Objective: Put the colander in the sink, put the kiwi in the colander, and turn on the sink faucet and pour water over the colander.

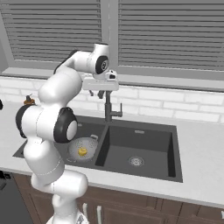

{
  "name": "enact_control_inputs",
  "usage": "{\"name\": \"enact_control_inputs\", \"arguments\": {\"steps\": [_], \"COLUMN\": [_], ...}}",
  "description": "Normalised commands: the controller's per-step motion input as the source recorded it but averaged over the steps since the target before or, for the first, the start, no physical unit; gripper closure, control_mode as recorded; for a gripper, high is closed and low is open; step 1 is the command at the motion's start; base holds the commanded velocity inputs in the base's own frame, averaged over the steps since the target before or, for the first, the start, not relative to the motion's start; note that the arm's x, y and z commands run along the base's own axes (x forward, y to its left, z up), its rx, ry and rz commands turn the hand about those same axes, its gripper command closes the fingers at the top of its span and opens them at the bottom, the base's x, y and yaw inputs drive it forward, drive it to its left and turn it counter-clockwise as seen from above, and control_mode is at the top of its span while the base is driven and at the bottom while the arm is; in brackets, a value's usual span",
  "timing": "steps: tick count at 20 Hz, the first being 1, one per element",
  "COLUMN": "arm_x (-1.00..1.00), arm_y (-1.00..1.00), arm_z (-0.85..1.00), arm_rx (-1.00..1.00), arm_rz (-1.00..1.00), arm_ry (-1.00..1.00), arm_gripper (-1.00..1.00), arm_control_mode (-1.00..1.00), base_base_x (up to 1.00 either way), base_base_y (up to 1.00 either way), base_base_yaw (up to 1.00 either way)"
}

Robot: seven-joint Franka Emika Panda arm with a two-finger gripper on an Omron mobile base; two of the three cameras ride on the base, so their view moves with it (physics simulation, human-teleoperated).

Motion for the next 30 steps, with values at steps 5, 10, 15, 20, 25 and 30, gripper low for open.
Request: {"name": "enact_control_inputs", "arguments": {"steps": [5, 10, 15, 20, 25, 30], "arm_x": [0.00, 0.00, 0.01, 0.10, 0.18, 0.19], "arm_y": [0.28, 0.52, 0.66, 0.71, 0.68, 0.69], "arm_z": [-0.38, -0.35, -0.36, -0.38, -0.38, -0.38], "arm_rx": [0.00, -0.01, -0.02, -0.02, 0.00, -0.01], "arm_rz": [0.00, 0.00, -0.01, -0.03, -0.03, -0.03], "arm_ry": [0.00, 0.03, 0.07, 0.03, 0.03, 0.04], "arm_gripper": [-1.00, -1.00, -1.00, -1.00, -1.00, -1.00], "arm_control_mode": [-1.00, -1.00, -1.00, -1.00, -1.00, -1.00], "base_base_x": [0.00, 0.00, 0.00, 0.00, 0.00, 0.00], "base_base_y": [0.00, 0.00, 0.00, 0.00, 0.00, 0.00], "base_base_yaw": [0.00, 0.00, 0.00, 0.00, 0.00, 0.00]}}
